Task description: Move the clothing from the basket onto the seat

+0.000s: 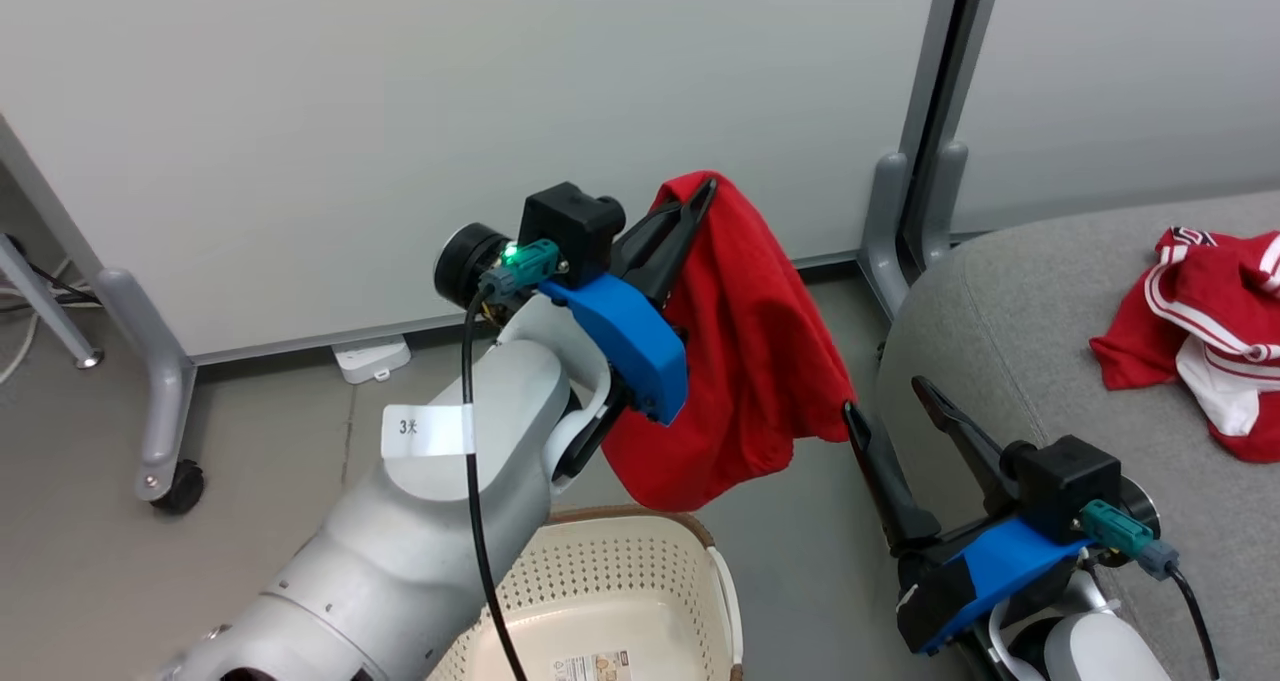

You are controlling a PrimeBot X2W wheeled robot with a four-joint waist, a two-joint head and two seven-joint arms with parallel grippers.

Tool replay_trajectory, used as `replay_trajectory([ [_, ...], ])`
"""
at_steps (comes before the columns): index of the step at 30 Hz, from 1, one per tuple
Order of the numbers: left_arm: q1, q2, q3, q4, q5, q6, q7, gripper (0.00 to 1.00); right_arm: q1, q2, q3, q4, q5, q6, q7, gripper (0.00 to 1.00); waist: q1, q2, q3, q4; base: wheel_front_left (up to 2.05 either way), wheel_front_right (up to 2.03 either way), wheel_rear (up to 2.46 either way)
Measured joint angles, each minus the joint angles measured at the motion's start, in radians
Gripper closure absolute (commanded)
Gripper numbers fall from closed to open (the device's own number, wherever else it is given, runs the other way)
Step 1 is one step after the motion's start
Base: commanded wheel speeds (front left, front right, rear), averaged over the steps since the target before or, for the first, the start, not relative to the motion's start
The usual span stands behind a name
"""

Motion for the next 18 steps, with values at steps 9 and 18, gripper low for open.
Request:
replay_trajectory([
  [9,-0.038,0.0,-0.063,-0.023,-0.045,0.034,0.013,1.0,0.012,0.006,0.03,-0.003,0.017,0.0,0.004,0.0,0.0002,-0.0001,-0.042,0.005,0.0,0.0,0.0],
  [18,-0.037,0.0,-0.107,0.003,-0.082,0.04,0.016,1.0,-0.008,0.007,0.067,0.009,0.037,0.0,0.014,0.0,0.0003,-0.0001,-0.049,-0.011,0.0,0.0,0.0],
])
